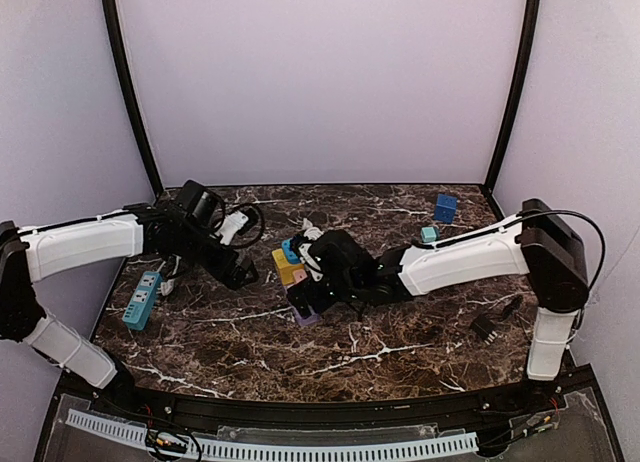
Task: Insert the plug
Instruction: Move the socket to the center of the board.
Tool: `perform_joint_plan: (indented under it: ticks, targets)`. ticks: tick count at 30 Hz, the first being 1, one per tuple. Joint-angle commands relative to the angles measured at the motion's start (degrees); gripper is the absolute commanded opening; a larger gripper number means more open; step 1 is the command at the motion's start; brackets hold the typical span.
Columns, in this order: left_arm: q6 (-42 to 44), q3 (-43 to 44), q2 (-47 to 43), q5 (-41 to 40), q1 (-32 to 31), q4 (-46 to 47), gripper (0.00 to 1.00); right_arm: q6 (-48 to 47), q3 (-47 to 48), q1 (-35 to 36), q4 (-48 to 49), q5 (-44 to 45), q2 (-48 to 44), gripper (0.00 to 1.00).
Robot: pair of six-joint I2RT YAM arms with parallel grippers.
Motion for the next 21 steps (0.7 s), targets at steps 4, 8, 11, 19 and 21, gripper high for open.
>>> perform_joint_plan:
  ticks: [4, 8, 11, 19, 21]
  targets:
    - [-14.94, -10.68, -10.46, 3.34, 8.87, 9.11, 0.99, 7.47, 12.36, 2.08, -20.64, 5.81, 10.37, 0.99]
    - [-17.59, -17.01, -16.17, 4.28, 11.57, 12.47, 0.99, 7.48, 14.30, 2.09, -22.37, 4.51, 13.08, 0.94]
    - [-19.19, -20.43, -20.50, 4.92, 12.84, 14.50, 0.99, 7.60, 14.64, 1.88, -23.22, 4.36, 14.37, 0.83]
    - [-21.58, -25.86, -26.14, 7.77, 15.51, 18.01, 0.99, -6.40, 7.13, 1.45, -17.76, -0.49, 9.70, 0.34]
    - [-21.27, -26.52, -26.76, 8.18, 15.63, 18.44, 0.98, -15.41, 0.41, 1.38, -13.27, -5.32, 5.88, 0.30]
